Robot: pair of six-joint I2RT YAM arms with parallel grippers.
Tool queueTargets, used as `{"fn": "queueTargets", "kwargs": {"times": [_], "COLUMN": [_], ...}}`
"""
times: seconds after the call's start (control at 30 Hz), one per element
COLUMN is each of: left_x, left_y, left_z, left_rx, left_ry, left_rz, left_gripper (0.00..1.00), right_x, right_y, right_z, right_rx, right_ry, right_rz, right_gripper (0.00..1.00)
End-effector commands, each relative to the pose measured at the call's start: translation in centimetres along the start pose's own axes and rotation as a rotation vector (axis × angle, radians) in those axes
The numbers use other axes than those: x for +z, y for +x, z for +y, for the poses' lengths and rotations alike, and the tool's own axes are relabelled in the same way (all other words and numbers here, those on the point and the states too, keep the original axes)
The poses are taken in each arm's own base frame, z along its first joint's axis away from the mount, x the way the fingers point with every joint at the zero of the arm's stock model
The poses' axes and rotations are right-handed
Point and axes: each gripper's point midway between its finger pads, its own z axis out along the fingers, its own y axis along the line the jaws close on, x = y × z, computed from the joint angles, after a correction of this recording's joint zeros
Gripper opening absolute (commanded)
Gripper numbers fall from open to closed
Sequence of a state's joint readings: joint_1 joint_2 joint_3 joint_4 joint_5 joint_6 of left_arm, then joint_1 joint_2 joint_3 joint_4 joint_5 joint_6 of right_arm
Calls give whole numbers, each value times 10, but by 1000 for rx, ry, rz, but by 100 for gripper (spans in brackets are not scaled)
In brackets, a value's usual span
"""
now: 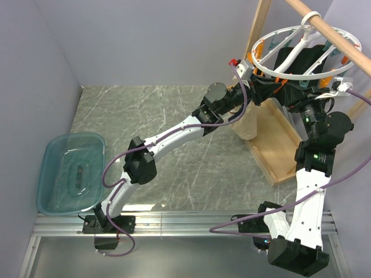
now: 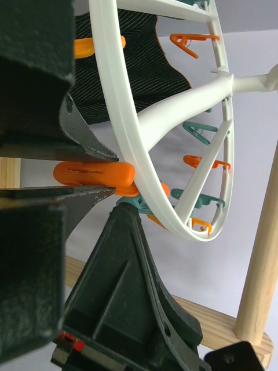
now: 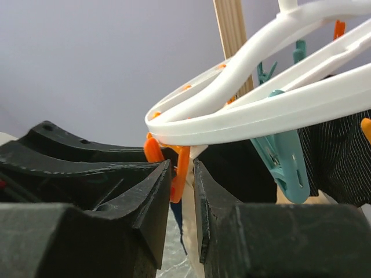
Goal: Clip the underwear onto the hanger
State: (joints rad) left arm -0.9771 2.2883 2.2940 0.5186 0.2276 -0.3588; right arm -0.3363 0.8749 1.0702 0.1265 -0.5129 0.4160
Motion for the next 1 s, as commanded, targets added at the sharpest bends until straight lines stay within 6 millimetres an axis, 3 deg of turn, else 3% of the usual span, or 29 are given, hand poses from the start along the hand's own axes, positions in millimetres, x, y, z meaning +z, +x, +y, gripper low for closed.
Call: {"fn": "queueTargets", "kwargs": {"times": [0.0,0.5,0.63,0.73,0.87,0.97], "left_x": [2,2,2,0,-4,-7], "left_y": [-22,-20,-18,-15,-8,-5], "left_z": [-27,-33,-34,-36,-40,-43], "left_rx": [17,28,32,32,34,40], "left_ry": [69,87,89,99,127,145], "left_rz": [-41,-38,-30,-17,6,21], "left_gripper": [1,1,3,8,23,32], "right_x": [-4,12,14,14,15,15], "right_y": [-15,-7,-5,-6,-5,-4], "right_z": [15,8,9,9,9,11], "right_rx": [-9,-5,-10,-30,-62,-84], "right_ry": [-47,-28,-32,-33,-42,-57], "right_rz": [-61,-53,-53,-54,-41,-36], "right_gripper": [30,28,22,16,3,0]}}
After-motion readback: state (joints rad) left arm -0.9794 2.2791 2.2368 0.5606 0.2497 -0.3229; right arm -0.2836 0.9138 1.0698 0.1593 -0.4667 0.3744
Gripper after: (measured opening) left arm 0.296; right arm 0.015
